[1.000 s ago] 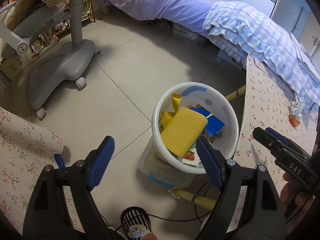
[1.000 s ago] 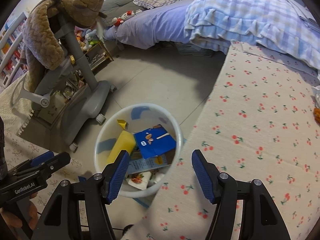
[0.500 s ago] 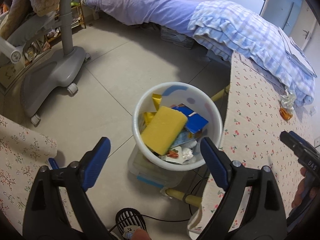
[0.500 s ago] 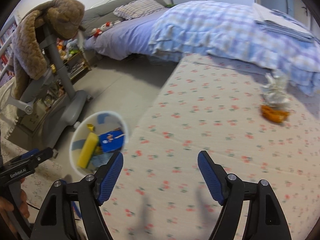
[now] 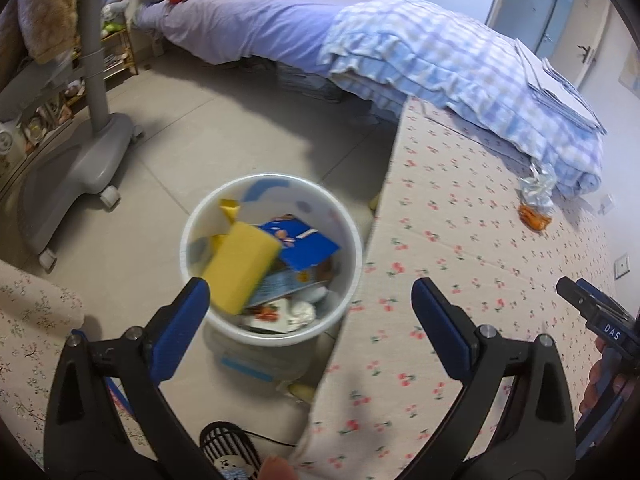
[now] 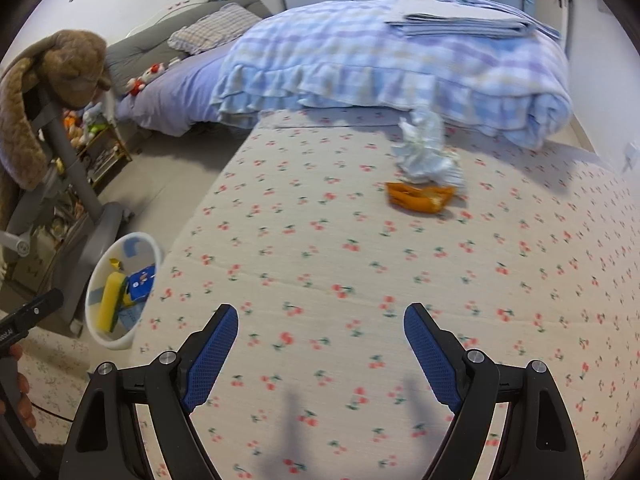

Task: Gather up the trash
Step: 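Move both tools back to the table toward the orange peel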

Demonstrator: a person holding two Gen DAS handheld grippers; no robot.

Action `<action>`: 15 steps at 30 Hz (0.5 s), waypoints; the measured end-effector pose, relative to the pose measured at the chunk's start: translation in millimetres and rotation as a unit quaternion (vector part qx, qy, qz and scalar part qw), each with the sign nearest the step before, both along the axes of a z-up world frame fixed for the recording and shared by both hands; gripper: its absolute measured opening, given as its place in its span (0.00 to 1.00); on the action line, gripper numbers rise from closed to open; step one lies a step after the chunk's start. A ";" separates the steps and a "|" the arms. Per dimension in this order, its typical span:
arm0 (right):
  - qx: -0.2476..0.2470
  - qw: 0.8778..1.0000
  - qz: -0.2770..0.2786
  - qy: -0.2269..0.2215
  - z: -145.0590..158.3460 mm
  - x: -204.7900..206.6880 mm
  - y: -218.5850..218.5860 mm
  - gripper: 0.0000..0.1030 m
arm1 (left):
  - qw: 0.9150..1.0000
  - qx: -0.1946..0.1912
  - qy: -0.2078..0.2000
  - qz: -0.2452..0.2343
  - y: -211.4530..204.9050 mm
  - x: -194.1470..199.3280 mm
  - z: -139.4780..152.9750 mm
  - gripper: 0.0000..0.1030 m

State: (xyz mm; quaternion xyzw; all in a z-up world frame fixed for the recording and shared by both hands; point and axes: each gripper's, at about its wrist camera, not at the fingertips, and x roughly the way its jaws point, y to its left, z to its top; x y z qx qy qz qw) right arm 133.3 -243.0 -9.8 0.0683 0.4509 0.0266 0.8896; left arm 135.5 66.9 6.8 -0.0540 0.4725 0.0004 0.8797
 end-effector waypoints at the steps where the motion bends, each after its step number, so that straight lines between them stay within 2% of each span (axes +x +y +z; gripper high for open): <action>1: 0.002 1.000 -0.004 0.000 -0.2 -1.2 -6.9 0.84 | 1.000 0.001 0.000 -0.005 -6.2 1.3 -0.9 0.98; 12: 0.002 0.999 -0.041 -0.001 -5.9 -0.6 -65.3 0.85 | 1.000 0.002 0.002 -0.027 -61.6 23.6 -11.7 0.99; 15: 0.007 0.998 -0.058 -0.007 -7.4 4.3 -85.4 0.98 | 0.999 -0.012 -0.003 -0.031 -77.2 32.7 -13.5 0.99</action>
